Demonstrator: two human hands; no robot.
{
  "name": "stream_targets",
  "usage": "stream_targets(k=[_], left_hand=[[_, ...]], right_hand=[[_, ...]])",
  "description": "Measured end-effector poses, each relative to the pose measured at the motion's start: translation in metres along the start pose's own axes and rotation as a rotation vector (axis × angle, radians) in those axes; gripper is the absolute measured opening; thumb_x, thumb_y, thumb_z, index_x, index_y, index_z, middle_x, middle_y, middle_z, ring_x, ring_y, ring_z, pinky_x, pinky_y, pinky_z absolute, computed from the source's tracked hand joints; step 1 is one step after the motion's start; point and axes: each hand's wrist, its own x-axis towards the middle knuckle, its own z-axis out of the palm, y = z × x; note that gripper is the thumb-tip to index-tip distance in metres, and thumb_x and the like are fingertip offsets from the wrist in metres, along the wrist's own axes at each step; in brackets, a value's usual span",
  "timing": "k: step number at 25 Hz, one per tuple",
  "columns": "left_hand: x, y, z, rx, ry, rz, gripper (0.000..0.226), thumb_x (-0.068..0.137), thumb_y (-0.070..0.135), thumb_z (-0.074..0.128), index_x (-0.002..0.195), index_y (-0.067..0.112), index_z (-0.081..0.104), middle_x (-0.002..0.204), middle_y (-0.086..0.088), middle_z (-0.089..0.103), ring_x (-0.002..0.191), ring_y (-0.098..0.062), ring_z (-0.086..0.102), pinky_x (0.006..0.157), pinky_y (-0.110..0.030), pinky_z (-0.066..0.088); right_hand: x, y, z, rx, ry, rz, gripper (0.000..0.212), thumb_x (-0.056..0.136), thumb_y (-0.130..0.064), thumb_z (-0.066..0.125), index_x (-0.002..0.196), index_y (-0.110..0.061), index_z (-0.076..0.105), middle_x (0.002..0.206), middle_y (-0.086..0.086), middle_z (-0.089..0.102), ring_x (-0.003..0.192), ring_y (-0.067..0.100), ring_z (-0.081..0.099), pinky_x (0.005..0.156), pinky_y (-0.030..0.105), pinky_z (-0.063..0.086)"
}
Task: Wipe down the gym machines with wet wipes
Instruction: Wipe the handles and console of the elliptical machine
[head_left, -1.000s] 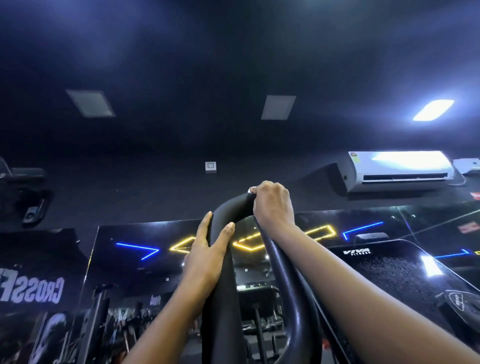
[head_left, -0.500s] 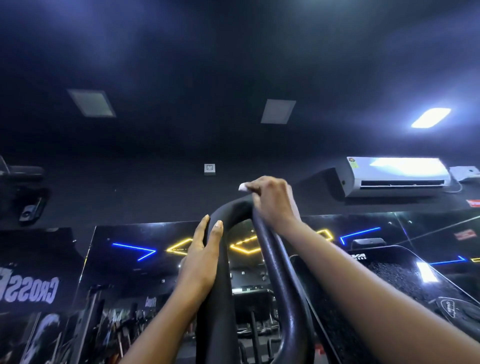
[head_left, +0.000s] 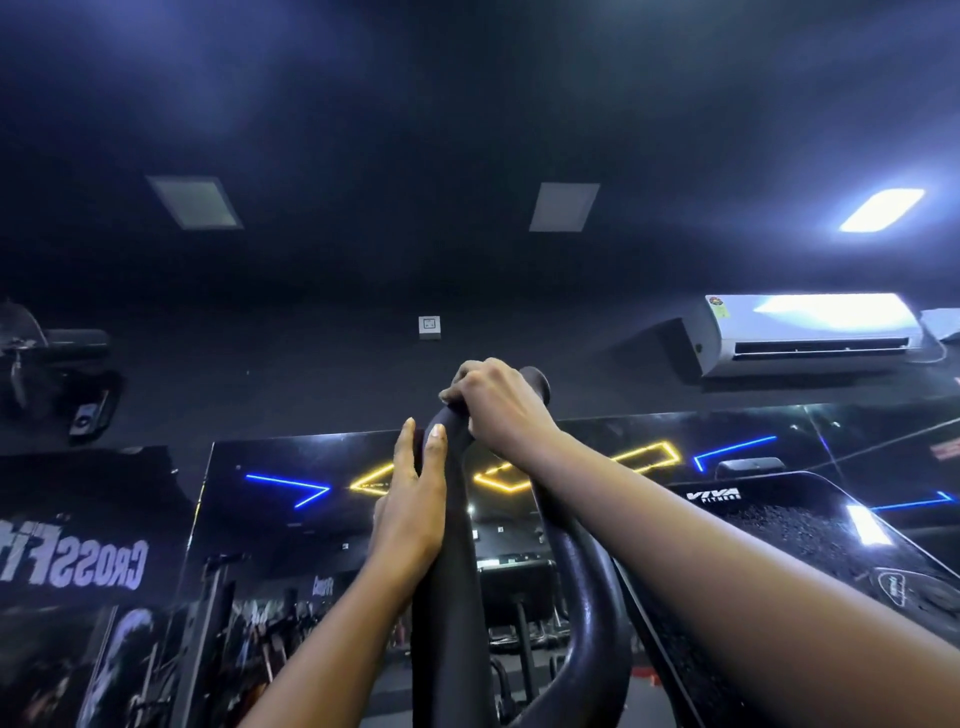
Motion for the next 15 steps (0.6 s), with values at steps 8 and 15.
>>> stream_targets(k=[8,15], left_hand=[[-0.034,-0.011,0.002,-0.276,-0.058,-0.037,0.089,0.046,0.102,0.034,0.127,0.065,0.03,0.145,-0.009,0.043,0.118,-0.046,0.052,0.096,-0.061,0.043],[-0.064,-0.008,-0.003,-0.326,-0.077,0.072,0.085,0.076,0.079,0.029,0.146,0.031,0.029,0.149,0.011,0.033,0.118,0.013,0.045,0.099,-0.015,0.04]], right_hand=[[-0.03,-0.02,-0.017,0.269,-0.117,-0.178,0.039,0.082,0.003,0.059,0.114,-0.019,0.068,0.113,0.002,0.06,0.102,0.017,0.057,0.077,0.017,0.036],[-0.093,-0.024,-0.023,0.587,-0.047,-0.092,0.039,0.08,0.007,0.06,0.106,-0.02,0.071,0.103,-0.003,0.066,0.092,0.006,0.059,0.082,0.017,0.046]])
